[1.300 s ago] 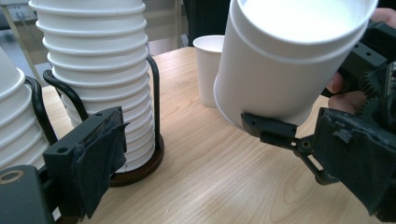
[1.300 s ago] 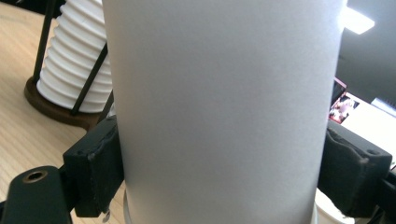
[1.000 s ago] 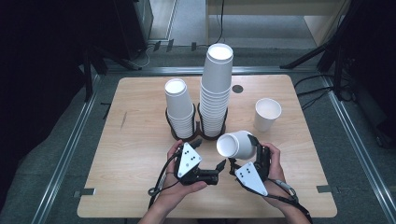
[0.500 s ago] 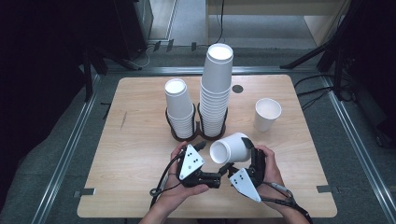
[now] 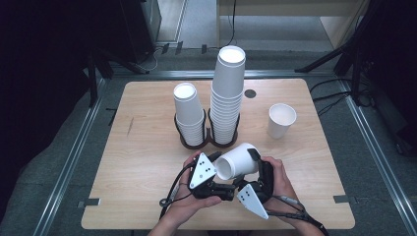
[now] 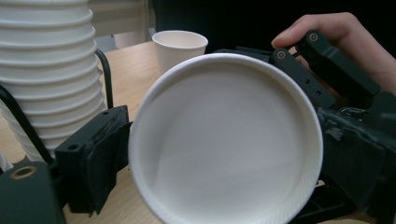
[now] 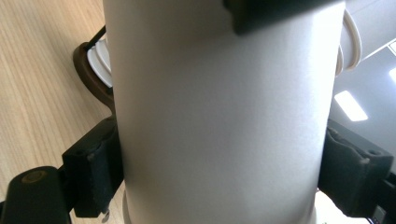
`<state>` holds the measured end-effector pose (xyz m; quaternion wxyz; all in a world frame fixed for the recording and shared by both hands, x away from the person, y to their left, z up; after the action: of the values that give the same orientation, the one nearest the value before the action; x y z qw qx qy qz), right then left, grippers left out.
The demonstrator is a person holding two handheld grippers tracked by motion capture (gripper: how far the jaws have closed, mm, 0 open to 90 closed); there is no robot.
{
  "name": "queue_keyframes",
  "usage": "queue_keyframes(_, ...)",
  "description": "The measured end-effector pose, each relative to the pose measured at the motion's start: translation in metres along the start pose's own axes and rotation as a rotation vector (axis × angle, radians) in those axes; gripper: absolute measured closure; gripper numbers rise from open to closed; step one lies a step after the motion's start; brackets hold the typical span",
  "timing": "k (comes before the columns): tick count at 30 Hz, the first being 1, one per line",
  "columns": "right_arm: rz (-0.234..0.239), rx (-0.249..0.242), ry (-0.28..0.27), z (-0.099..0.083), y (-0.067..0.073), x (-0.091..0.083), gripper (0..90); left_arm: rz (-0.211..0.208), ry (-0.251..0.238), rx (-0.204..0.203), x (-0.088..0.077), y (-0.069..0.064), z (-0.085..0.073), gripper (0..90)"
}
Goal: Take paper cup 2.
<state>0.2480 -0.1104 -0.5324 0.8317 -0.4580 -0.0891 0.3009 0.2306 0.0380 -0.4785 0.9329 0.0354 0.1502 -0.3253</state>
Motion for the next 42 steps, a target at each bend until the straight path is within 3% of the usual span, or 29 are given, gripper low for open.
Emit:
queue_keyframes(2, 0.002, -0.005, -0.002, 0.0009, 0.0012, 0.0000, 12.4, 0.008, 0.009, -0.005, 0.0003, -0.0014, 0.0002, 12.9)
queue_keyframes(13, 0.004, -0.073, 0.004, 0.0019, 0.0018, -0.0017, 12.3, 0.002, 0.070, -0.054, 0.0023, -0.0005, 0.0005, 15.1)
queue_keyframes(20, 0.005, -0.097, -0.002, 0.0043, 0.0015, -0.0022, 12.0, 0.008, 0.082, -0.056, 0.0018, -0.0001, 0.0006, 18.7)
queue_keyframes(34, 0.017, -0.101, -0.003, 0.0035, 0.0034, -0.0019, 11.2, -0.011, 0.108, -0.066, 0.0017, 0.0031, 0.0004, 19.7)
queue_keyframes(38, 0.014, -0.096, -0.007, 0.0038, 0.0033, -0.0022, 11.2, -0.030, 0.118, -0.123, 0.0016, 0.0071, 0.0013, 19.5)
queue_keyframes(42, 0.012, -0.096, -0.007, 0.0036, 0.0053, -0.0012, 10.2, -0.030, 0.118, -0.109, 0.0013, 0.0075, 0.0002, 20.8)
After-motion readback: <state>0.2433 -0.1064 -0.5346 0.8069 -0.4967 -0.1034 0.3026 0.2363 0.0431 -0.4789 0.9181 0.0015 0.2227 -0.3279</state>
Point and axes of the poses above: each handheld gripper's, and its own axes: x roughly forward along the jaws, z roughly out of its top, y roughly to its left, the point moved 3 cm from there along x, roughly forward along the jaws, and after that the axes turned 9 degrees about z, right-handed, at the moved point
